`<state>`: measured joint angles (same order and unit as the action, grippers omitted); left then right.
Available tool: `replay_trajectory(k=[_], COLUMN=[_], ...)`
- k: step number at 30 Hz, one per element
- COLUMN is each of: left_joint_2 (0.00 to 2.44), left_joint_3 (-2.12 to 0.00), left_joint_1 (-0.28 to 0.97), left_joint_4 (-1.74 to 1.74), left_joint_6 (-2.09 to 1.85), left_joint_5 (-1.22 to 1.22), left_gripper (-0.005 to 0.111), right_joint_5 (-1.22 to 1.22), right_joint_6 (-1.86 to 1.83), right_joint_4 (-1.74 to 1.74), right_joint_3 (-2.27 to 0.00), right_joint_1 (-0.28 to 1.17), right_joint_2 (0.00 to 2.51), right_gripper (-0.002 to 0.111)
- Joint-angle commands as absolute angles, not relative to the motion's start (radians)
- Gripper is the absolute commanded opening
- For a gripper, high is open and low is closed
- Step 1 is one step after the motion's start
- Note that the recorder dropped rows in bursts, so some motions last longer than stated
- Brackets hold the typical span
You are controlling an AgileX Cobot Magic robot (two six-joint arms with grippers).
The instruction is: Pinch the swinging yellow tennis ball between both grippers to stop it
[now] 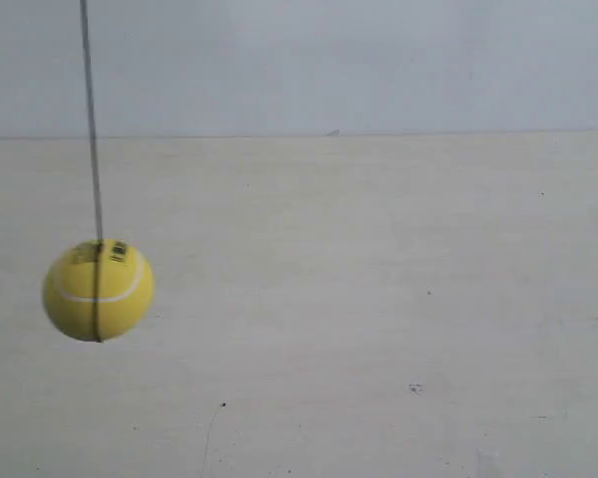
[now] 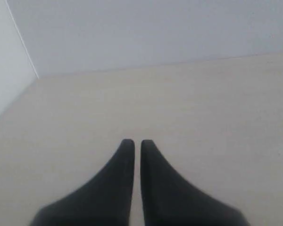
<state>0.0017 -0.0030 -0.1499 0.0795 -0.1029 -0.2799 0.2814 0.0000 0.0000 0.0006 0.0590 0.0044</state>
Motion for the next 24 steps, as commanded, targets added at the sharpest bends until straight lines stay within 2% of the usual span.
replay_trajectory(k=[1,8,10,13,18,24], left_joint_2=[0.0,0.0,0.0,0.0,0.049,0.277], left_joint_3=[0.0,0.0,0.0,0.0,-0.045,-0.19], left_joint_1=[-0.152,-0.152,-0.152,-0.152,-0.152,-0.152], left_joint_4=[0.109,0.109,0.16,0.303,0.605,0.966], left_joint_6=[-0.124,0.233,0.609,0.924,1.144,1.386], left_joint_5=[0.012,0.474,0.459,0.494,0.617,0.691], left_gripper=[0.005,0.005,0.005,0.005,0.005,0.005], right_joint_5=[0.046,-0.328,-0.316,-0.29,-0.232,-0.212], right_joint_6=[-0.013,0.11,0.331,0.423,0.565,0.578], right_joint_4=[-0.012,-0.01,-0.01,-0.069,-0.191,-0.203], right_joint_3=[0.0,0.0,0.0,0.0,-0.029,-0.115], right_joint_1=[0.053,0.053,0.053,0.053,0.053,0.095], right_joint_2=[0.0,0.0,0.0,0.0,0.0,0.063], right_gripper=[0.0,0.0,0.0,0.0,0.0,0.0])
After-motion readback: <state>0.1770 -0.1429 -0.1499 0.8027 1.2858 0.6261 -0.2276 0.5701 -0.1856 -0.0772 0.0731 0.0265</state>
